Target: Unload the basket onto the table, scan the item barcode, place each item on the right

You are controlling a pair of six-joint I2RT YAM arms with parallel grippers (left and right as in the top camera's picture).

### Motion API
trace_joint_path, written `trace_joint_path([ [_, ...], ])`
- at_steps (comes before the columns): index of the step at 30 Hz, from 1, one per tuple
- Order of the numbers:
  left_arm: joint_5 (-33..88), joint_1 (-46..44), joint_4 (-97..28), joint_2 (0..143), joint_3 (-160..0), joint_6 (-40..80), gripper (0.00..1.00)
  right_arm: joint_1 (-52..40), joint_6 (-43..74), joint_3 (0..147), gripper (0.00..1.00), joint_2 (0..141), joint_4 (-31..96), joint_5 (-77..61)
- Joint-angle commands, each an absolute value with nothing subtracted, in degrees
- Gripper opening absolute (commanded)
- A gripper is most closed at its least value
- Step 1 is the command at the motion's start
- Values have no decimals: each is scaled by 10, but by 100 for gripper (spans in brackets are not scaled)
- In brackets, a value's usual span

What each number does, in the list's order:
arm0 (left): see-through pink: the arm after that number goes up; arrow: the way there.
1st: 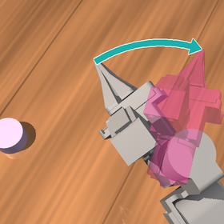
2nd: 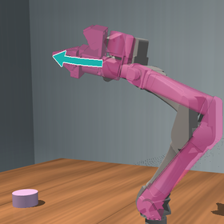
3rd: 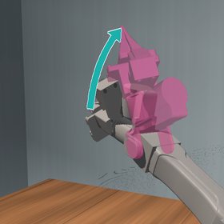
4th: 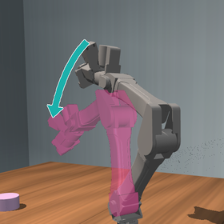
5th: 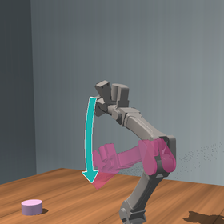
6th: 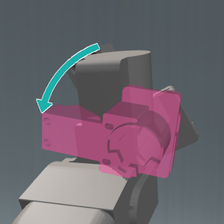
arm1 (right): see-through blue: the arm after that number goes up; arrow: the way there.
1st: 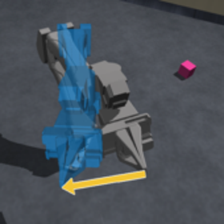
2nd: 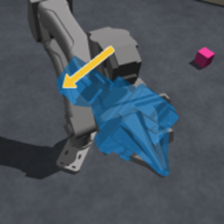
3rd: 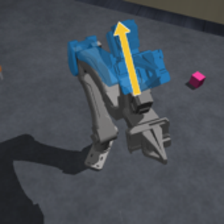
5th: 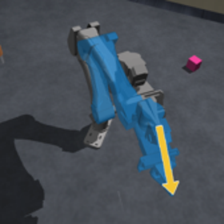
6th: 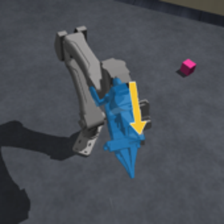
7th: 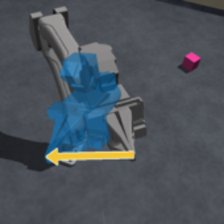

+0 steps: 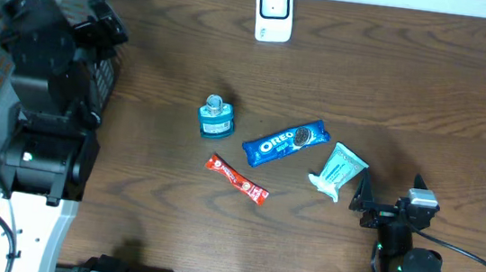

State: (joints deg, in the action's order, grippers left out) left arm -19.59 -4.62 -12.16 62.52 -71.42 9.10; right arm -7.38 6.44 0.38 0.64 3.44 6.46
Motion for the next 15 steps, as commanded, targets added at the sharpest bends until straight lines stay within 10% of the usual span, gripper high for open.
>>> trace_joint_path([
  [1,-135,-53,-137,619,-740,-64,98,-79,57,3,99,5,36,72],
  [15,-31,-74,-226,418,-736,-53,98,-79,57,3,99,5,36,72],
])
